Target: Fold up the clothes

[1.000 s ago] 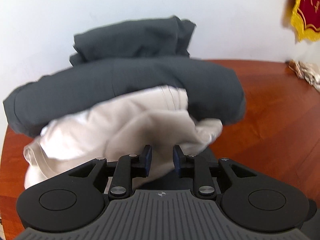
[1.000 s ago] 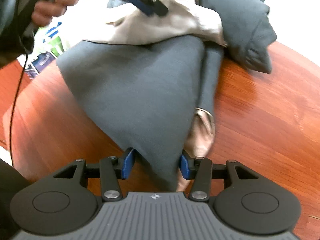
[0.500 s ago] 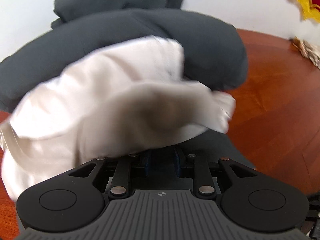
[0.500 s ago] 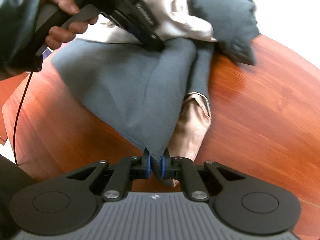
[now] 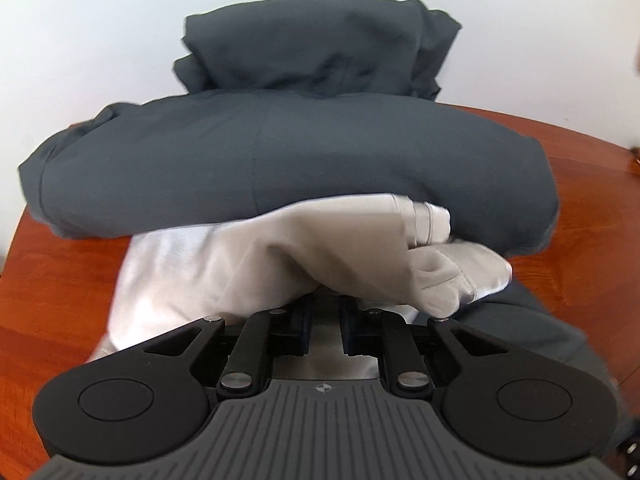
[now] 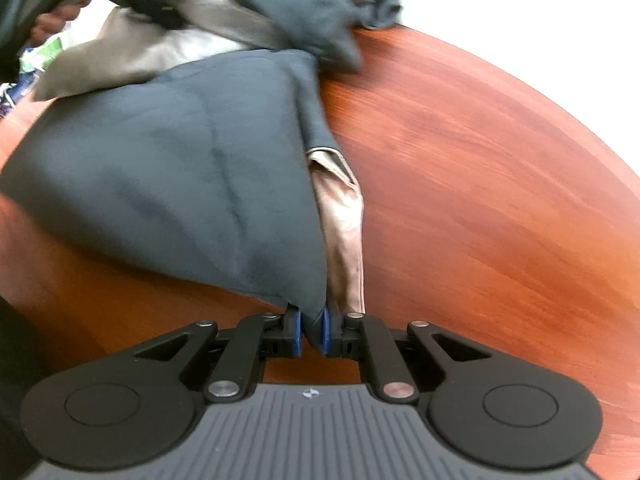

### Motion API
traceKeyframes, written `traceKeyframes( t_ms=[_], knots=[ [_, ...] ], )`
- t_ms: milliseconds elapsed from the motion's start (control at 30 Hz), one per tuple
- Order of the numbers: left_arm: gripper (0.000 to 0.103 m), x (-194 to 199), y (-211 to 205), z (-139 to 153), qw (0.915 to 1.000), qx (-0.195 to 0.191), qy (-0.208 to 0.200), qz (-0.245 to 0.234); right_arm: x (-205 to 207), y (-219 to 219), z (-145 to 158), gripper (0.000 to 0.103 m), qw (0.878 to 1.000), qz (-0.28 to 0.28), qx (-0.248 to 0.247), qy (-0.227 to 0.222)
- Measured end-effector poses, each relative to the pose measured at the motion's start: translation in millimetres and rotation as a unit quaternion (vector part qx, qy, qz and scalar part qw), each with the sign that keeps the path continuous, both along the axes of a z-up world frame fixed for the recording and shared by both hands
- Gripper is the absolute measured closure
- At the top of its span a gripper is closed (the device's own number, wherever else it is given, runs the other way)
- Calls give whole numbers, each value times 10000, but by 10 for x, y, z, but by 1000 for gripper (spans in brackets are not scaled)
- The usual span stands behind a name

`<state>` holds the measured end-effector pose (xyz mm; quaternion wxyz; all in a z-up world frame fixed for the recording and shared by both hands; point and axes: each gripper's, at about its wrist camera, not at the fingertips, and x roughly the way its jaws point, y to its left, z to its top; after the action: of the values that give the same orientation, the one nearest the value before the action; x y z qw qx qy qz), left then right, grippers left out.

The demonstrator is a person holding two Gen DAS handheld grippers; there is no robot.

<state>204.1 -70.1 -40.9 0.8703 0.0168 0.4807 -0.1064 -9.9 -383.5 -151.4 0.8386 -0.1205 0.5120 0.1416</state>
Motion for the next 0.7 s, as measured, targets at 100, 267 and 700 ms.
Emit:
traceKeyframes(
  t_ms=[100, 267, 700],
  knots=[
    [86, 30, -13, -72, 9998, 75, 43, 191, 30, -423, 0, 92, 9996, -84, -270, 8],
    [85, -65, -55, -129, 9984, 195, 99, 522, 139, -992, 5, 92, 9978, -225, -629, 15],
    [83, -735, -480, -214, 9933, 79, 98, 1150, 660, -2613, 19, 92, 9856, -903, -1427, -77]
  ],
)
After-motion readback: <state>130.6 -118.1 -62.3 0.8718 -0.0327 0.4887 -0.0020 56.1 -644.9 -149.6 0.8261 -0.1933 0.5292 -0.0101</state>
